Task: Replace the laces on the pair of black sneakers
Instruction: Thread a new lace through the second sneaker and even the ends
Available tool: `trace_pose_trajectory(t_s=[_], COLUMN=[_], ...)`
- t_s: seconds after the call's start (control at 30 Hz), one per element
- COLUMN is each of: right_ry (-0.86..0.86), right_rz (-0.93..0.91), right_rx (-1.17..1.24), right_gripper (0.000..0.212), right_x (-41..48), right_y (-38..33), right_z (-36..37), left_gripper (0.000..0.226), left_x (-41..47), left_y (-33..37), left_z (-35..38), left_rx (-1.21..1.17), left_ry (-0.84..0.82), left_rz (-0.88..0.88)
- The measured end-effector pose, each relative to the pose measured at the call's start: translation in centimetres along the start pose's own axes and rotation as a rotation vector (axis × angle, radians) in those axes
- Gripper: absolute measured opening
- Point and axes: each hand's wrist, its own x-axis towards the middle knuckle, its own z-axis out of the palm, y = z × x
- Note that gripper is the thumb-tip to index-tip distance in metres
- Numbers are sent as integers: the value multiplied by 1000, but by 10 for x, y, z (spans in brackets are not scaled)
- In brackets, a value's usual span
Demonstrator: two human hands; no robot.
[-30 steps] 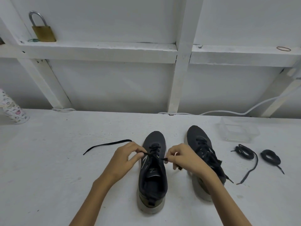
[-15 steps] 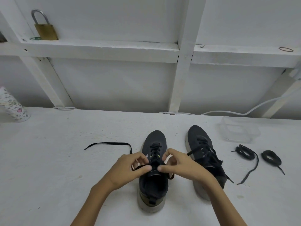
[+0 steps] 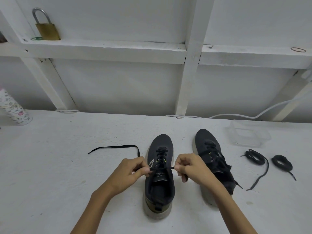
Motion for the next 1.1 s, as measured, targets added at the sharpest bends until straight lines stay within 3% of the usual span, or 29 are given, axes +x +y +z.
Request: trace_pose_trajectory(t_s=[0.3, 0.47, 0.57, 0.67, 0.8, 0.93, 1.0, 1.1], right_ry=[43, -90, -256, -329, -346, -300, -262, -217], right_rz=[40, 47, 19, -92, -211, -313, -355, -373], right_rx=[-68, -71, 65, 261, 532, 596, 635, 738], right_gripper=[18, 23, 31, 29, 17, 15, 13, 38], right_x=[2, 5, -2, -12, -15, -10, -6, -1], right_y=[12, 15, 10, 0, -13, -24, -31, -42], right_z=[-5, -12, -28, -43, -54, -52, -46, -31], left_gripper=[15, 26, 43, 40, 36, 26, 33, 48], left_x=[3, -1, -4, -4, -2, 1, 4, 7], left_y=[-10, -5, 3, 19, 46, 65, 70, 74], left_z=[0, -3, -12, -15, -16, -15, -12, -6], left_rx=[-150, -250, -339, -463, -749, -916, -942, -915], left_ry=[25, 35, 85, 86, 115, 94, 107, 155], left_rz=[-63, -116, -156, -124, -43, 32, 45, 40])
